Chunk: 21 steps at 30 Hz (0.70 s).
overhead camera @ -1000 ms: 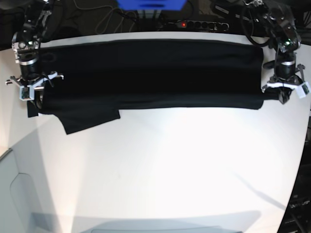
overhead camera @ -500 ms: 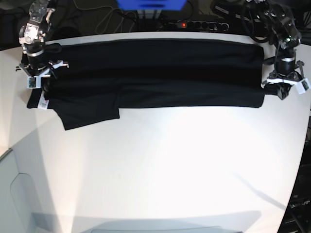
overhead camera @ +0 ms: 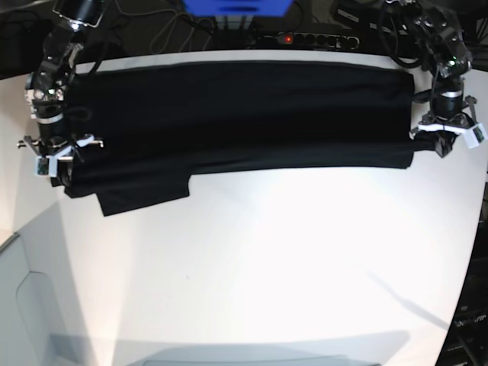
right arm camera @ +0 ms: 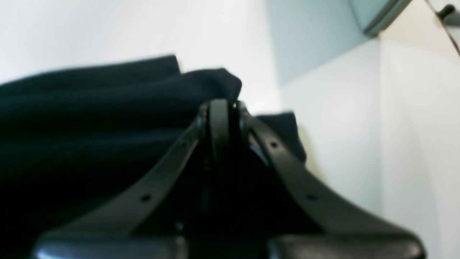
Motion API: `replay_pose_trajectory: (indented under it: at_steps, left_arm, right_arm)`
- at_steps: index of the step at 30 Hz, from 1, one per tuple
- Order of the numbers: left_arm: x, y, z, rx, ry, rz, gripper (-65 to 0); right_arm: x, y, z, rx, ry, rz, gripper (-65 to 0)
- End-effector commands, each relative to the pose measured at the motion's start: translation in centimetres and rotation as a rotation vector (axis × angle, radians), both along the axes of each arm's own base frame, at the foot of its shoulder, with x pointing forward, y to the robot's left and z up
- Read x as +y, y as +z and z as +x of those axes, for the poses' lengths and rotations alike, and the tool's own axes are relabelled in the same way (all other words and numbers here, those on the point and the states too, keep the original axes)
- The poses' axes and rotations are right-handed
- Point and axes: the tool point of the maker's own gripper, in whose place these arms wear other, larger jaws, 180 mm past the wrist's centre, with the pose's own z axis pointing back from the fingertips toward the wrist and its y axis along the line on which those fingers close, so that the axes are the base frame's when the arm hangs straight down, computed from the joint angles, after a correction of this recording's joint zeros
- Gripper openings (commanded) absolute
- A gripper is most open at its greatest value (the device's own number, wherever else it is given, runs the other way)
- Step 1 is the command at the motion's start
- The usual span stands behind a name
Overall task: Fold the T-shirt properly
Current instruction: 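Release the shirt and reposition the right gripper at the hem corner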
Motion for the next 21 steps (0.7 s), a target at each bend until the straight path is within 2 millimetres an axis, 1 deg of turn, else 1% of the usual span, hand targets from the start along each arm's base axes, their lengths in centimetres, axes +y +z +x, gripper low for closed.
replay_pose_trajectory:
  at_steps: [1,5,10,11,13,15,18,20,21]
  left_arm:
    - [0.5,1.5,0.5,-0.046,0.004,0.033,-65.0]
    - [0.5,1.5,0.4,-0.044,0.004,0.033,-65.0]
    - [0.5,1.5,0.5,-0.046,0.004,0.033,-65.0]
    - [0.5,1.4,0.5,-0.045,0.005,0.031,-65.0]
    - [-0.2,0.9,0.8,-0.038,-0.013,0.018,-65.0]
    - [-0.9,0.2,1.2,-0.029,-0.033,0.004,-65.0]
    - [-1.4,-0.2,1.3,-0.021,-0.046,-0.006,-65.0]
    - [-1.4,-0.3,1.3,-0.018,-0.046,-0.007,-65.0]
    - [-1.4,-0.3,1.3,-0.018,-0.046,-0.007,-65.0]
  right_arm:
    - [-0.6,1.9,1.0,-0.064,-0.003,-0.021,-65.0]
    - [-0.7,1.8,0.7,-0.058,-0.003,-0.025,-65.0]
    - [-0.7,-0.2,-1.8,0.014,-0.002,-0.024,-65.0]
    - [-0.5,-0.6,-2.0,0.025,0.003,-0.022,-65.0]
    - [-0.6,-1.6,-2.7,0.054,0.001,-0.015,-63.9]
    - [-0.6,-2.2,-3.1,0.07,-0.002,-0.008,-57.8]
    - [-0.6,-2.4,-3.8,0.084,-0.001,-0.01,-46.1]
    - [-1.1,-0.9,-3.6,0.045,-0.007,-0.033,-40.7]
    - [-1.5,0.0,-3.6,0.023,-0.018,-0.046,-39.4]
